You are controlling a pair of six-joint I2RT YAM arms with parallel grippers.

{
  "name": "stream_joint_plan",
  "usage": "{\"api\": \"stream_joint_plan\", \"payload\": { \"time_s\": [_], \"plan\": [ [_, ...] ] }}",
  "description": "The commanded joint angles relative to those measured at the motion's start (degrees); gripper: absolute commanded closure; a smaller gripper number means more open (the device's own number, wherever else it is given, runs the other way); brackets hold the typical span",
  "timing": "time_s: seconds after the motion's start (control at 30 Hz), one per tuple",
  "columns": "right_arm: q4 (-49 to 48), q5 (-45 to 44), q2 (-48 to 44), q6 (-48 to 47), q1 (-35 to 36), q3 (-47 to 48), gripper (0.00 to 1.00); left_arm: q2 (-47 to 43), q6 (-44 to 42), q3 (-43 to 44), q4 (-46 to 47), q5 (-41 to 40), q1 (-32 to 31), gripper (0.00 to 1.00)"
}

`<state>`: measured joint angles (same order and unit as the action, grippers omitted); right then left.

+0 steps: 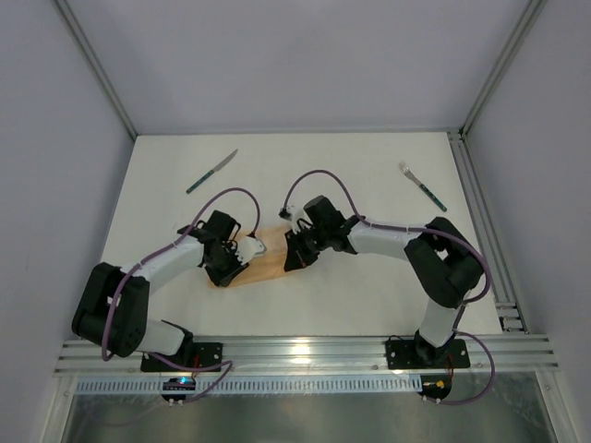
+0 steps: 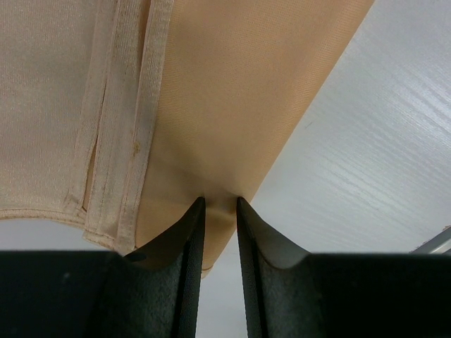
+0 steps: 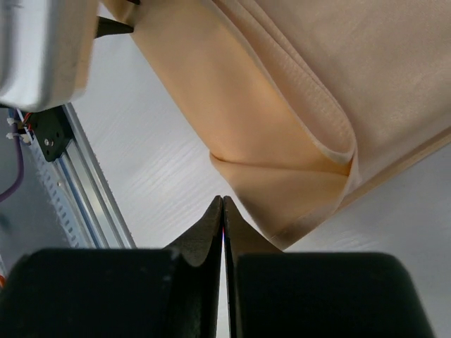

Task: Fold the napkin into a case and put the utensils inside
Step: Smooth out the 2/3-rectangle-folded napkin at the center of the board.

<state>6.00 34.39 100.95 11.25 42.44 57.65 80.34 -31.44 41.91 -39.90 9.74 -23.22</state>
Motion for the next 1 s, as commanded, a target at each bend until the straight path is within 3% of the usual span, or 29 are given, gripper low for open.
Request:
{"api": "stream_joint_plan", "payload": {
  "time_s": [0.0, 0.23, 0.57, 0.97],
  "plan": [
    [-2.75, 0.07, 3.98, 1.06, -1.30, 1.50, 0.96, -1.85, 0.68, -0.25, 0.61, 1.51, 0.37, 0.73],
    [-3.45, -0.03, 8.83, 3.96, -5.69, -0.78, 0.96, -2.99, -0.11, -0.51, -0.44, 1.86, 1.95, 0.73],
    [-2.05, 0.68, 9.01, 3.35, -5.96, -0.34, 0.96, -5.88, -0.29, -1.22, -1.76, 3.45, 4.32, 0.67],
    [-0.37, 0.85, 8.13, 1.41, -6.14, 1.24, 0.96, -7.91, -1.96, -7.11, 1.75, -4.37, 4.59, 0.67]
  ]
}}
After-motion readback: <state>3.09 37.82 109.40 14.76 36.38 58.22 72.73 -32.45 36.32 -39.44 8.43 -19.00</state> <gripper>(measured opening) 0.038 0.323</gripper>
